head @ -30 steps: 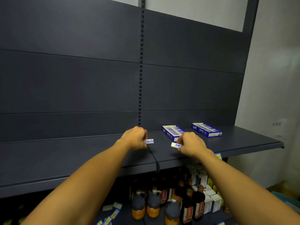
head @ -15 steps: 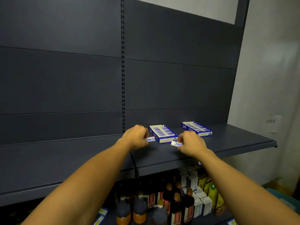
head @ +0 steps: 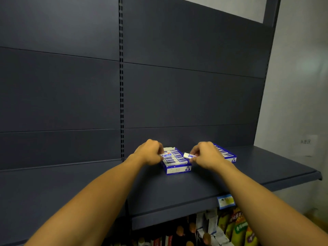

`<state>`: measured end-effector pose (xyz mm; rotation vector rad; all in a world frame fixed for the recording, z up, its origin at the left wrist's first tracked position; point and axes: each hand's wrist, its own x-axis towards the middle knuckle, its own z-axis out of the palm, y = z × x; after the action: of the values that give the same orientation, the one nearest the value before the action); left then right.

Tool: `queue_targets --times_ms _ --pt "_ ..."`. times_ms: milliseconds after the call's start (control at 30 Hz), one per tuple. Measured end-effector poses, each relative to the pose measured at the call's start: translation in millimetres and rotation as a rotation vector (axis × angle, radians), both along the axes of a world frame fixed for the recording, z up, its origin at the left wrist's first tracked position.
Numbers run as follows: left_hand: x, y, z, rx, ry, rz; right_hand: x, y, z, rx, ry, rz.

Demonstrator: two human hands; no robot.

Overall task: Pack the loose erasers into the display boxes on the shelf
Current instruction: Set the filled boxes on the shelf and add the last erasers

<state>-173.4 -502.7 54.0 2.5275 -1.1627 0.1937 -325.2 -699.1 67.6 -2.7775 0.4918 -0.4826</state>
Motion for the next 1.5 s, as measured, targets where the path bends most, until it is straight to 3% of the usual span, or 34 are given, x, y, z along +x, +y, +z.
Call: queue_targets --times_ms 1000,1500 --pt "23.5 -60.8 -7.4 0.193 0.222 0.053 88.6 -71.5 -4.9 0.158 0.179 0.338" --pt "21.4 -68.3 -7.8 0.218 0.162 0.024 105.3 -72.3 -14.9 0.157 0.229 0.409"
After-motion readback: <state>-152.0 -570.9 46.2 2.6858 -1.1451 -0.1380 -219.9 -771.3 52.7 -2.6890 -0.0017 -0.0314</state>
